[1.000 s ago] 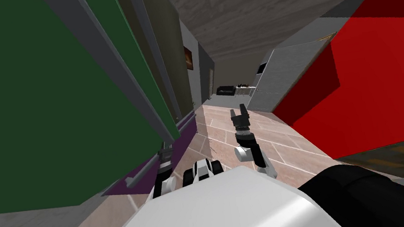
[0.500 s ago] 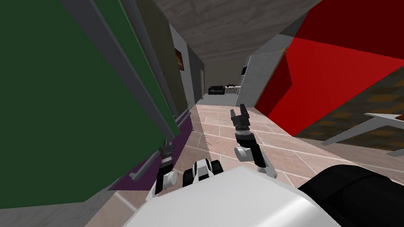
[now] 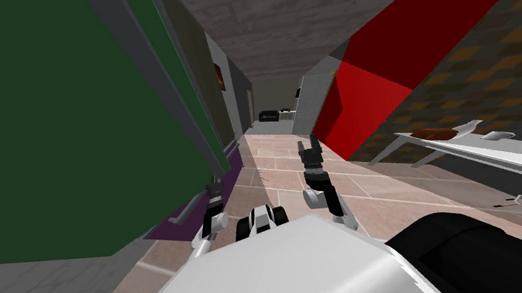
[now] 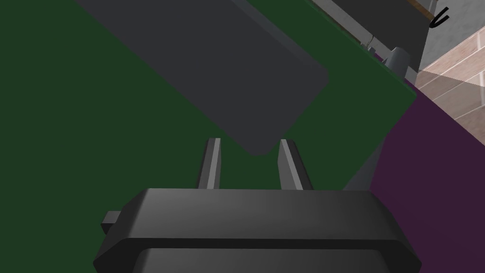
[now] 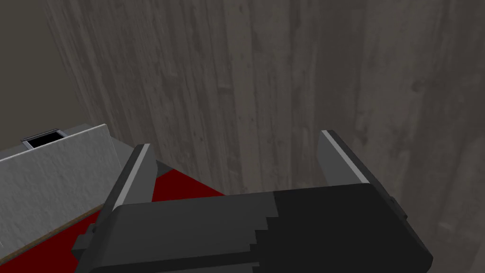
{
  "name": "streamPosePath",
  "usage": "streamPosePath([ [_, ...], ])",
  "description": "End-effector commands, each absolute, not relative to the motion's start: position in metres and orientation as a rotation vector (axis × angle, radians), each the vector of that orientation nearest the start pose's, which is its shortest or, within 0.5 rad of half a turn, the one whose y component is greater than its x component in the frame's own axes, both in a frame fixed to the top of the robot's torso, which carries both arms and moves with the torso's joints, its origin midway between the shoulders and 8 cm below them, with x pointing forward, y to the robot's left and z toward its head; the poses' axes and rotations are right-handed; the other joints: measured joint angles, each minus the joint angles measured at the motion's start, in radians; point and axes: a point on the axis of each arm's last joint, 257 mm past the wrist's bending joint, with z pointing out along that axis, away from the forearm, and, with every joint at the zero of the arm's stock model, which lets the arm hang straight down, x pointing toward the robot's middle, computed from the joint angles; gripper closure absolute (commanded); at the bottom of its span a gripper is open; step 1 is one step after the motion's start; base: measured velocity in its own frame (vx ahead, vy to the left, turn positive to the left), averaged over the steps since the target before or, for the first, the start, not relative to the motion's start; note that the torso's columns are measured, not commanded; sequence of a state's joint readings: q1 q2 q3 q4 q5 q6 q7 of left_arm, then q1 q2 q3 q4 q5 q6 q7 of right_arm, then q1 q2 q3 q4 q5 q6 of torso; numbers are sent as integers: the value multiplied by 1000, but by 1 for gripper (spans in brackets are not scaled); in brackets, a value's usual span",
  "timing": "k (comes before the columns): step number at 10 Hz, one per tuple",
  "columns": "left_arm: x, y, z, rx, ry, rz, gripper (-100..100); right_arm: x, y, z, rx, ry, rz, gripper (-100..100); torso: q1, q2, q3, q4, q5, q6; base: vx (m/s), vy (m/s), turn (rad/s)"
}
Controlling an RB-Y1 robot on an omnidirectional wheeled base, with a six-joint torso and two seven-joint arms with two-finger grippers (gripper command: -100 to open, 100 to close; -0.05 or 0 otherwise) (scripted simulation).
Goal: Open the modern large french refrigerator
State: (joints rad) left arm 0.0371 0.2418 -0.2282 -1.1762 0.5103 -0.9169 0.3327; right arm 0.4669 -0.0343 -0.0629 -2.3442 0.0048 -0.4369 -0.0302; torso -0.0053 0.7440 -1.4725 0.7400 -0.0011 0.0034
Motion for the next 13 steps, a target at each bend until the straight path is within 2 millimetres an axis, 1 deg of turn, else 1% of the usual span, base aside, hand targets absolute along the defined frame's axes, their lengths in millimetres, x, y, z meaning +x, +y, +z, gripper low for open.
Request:
streamPosePath([
  [1,484,296,-228,-1218,572,-1751,100,340,-290,53,608,608,1284,0,0,-3,-2,1,-1,-3,-261,43,-288],
  [2,487,298,-225,-1224,551,-1757,100,340,-290,53,608,608,1284,0,1,-3,-2,0,0,0,-241,31,-217],
  [3,496,303,-226,-1216,563,-1728,100,340,-290,53,608,608,1284,0,0,-4,-3,1,-1,-2,-285,42,-291],
  [4,499,305,-222,-1221,541,-1735,100,340,-290,53,608,608,1284,0,0,-2,-1,1,-1,1,-236,42,-226],
  [5,504,313,-225,-1220,551,-1701,100,340,-290,53,608,609,1284,0,0,-4,-2,3,-2,-1,-235,13,-271],
  [6,511,313,-218,-1218,532,-1710,100,340,-290,53,608,609,1284,0,-3,-5,-3,1,-2,2,-203,14,-237],
  [7,504,318,-228,-1236,543,-1694,100,340,-290,53,608,609,1284,0,-5,-7,-4,3,-4,4,-78,17,-38],
  [8,505,300,-227,-1230,581,-1739,100,340,-290,53,608,609,1283,0,-3,-10,-6,2,-4,-1,-154,111,-127],
  [9,506,290,-225,-1224,597,-1765,100,340,-290,53,608,609,1283,0,2,-4,-3,1,-1,3,-247,171,-200],
  [10,506,281,-223,-1217,614,-1790,100,340,-290,53,608,609,1283,0,3,2,1,1,1,2,-237,156,-158],
  [12,505,262,-220,-1205,649,-1841,100,340,-290,53,608,609,1284,0,-1,0,0,1,-1,-3,-213,105,-113],
  [13,504,253,-219,-1199,666,-1866,100,340,-290,53,608,609,1283,0,-1,-2,-1,3,-2,-2,-206,98,-107],
])
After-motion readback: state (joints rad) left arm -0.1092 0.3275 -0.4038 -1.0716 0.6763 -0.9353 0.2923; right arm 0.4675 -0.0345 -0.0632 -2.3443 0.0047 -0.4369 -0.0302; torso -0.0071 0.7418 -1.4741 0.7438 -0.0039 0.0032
